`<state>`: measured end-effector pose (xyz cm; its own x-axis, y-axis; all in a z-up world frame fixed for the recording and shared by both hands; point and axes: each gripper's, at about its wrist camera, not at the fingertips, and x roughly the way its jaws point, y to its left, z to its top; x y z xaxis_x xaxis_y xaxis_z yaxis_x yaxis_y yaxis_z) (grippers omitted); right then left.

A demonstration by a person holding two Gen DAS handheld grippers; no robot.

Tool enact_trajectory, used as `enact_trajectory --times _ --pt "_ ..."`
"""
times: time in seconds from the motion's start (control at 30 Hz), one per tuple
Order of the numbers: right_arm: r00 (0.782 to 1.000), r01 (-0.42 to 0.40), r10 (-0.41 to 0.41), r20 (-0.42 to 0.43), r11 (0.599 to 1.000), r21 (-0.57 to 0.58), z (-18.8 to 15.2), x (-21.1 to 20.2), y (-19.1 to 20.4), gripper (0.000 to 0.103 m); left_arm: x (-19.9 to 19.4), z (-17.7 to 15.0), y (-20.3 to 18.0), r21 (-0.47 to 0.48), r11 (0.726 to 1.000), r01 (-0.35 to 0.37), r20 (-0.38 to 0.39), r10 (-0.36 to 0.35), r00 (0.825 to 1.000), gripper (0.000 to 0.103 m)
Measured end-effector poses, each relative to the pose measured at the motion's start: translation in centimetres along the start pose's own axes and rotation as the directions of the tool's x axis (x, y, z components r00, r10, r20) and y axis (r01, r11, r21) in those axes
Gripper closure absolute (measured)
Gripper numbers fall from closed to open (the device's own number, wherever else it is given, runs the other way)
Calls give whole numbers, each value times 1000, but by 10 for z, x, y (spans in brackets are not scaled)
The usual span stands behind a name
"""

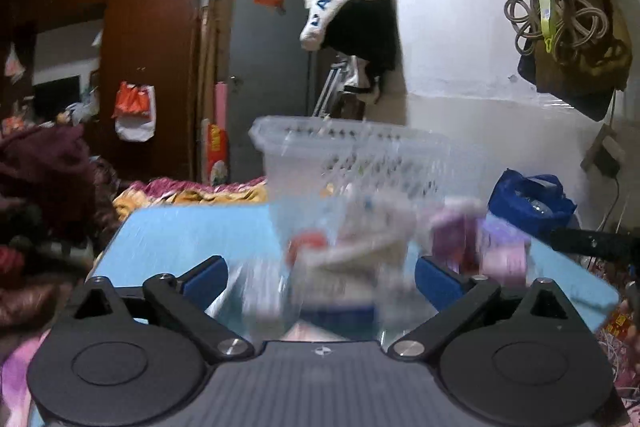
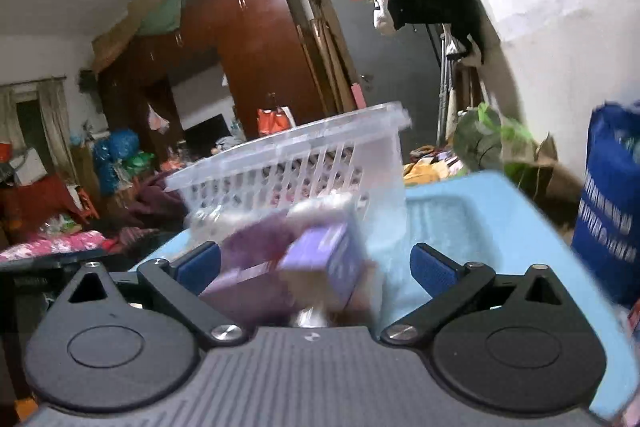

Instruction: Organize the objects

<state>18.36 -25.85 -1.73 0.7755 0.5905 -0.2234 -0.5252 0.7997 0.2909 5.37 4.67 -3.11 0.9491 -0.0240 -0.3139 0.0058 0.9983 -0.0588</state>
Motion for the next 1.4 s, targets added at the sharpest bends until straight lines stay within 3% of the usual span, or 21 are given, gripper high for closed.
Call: enact_trajectory --times 0.17,0.27,0.37,0.47,0.73,0.83,0.9,1.2,1.4 --pt "1000 11 -12 -8 991 -137 -11 -11 25 0 -21 -18 -2 90 995 -41 10 40 999 3" --pt "999 -7 -2 -53 984 -177 -18 -9 26 0 -26 -25 0 96 995 1 -11 0 1000 3" --pt "995 -3 -19 -98 974 -227 -28 -2 26 4 -16 -31 -4 134 991 -9 -29 13 999 3" --pt "993 -26 2 -115 978 -205 -31 5 22 10 -11 -39 -8 158 988 -4 -37 10 999 3" --pt "994 -67 44 -99 968 -243 -40 8 26 15 4 -40 -4 127 992 -1 -51 8 999 3" --pt "994 -70 49 -97 971 -229 -40 2 21 27 7 -42 -5 133 991 8 -55 0 998 10" --pt "992 -81 59 -111 974 -211 -39 0 17 26 9 -44 -2 107 993 44 -62 -38 997 20" --pt "991 -86 58 -122 969 -233 -38 5 23 26 7 -48 -2 125 991 38 -36 -34 999 20" --pt "994 -64 41 -102 971 -230 -32 -8 19 27 0 -45 7 79 994 71 -12 -70 997 21"
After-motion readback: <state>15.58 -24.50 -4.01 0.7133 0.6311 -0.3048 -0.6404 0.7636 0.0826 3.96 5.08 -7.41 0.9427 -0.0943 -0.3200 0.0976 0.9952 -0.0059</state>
